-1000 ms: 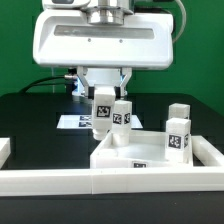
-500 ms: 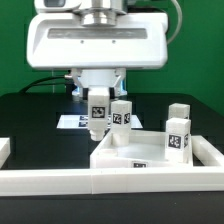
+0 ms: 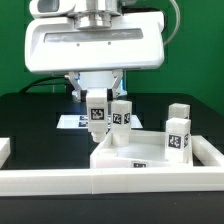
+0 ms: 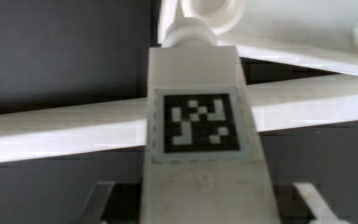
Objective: Assemble square table
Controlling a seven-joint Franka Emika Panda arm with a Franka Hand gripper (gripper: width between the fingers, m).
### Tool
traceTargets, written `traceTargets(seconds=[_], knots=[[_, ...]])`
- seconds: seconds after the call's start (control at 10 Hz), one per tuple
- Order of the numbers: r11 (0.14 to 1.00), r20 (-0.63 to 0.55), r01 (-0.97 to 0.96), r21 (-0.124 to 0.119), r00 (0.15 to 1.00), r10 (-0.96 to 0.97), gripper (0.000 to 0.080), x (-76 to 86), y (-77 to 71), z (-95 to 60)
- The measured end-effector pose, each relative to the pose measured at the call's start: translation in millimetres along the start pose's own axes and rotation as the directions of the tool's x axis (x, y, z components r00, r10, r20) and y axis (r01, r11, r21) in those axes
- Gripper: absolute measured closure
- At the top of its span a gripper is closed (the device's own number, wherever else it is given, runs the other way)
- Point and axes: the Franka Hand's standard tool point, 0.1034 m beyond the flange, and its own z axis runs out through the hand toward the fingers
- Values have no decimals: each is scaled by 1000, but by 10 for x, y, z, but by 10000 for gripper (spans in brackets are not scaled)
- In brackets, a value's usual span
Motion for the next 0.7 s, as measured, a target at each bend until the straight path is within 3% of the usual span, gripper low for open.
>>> traceTargets(seconds=[0.2, 0.7], knots=[[1000, -30, -9, -16, 999, 9, 509, -16, 61, 0], [1000, -91, -5, -20, 996, 4, 509, 2, -95, -42]])
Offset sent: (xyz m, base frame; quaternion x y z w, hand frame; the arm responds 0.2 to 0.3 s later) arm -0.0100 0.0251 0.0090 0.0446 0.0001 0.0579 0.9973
